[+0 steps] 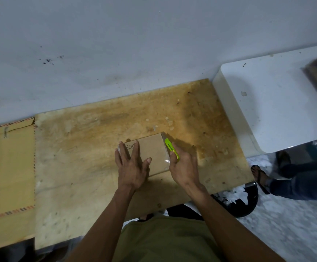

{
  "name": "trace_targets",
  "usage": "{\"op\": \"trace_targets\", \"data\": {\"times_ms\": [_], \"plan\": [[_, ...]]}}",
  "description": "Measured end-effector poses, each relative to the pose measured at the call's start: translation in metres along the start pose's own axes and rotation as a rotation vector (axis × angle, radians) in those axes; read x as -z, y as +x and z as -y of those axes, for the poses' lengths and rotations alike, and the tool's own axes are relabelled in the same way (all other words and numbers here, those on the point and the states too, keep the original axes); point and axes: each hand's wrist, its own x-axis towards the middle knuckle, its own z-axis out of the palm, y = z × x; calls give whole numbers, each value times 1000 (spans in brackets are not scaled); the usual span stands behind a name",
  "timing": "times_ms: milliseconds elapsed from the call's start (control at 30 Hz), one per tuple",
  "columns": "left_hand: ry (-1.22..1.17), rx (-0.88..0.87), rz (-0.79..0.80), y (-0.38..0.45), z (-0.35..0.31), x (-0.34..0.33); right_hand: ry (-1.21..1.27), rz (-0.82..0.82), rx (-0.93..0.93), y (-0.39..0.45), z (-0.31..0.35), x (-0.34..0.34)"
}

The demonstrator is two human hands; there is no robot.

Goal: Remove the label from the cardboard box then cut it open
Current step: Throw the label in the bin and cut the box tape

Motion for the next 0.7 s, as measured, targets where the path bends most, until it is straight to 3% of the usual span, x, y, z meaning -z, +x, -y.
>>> {"op": "trace_targets", "data": {"times_ms": [700], "plan": [[-20,21,16,-1,-4,2,-183,64,71,-27,-9,8]]}}
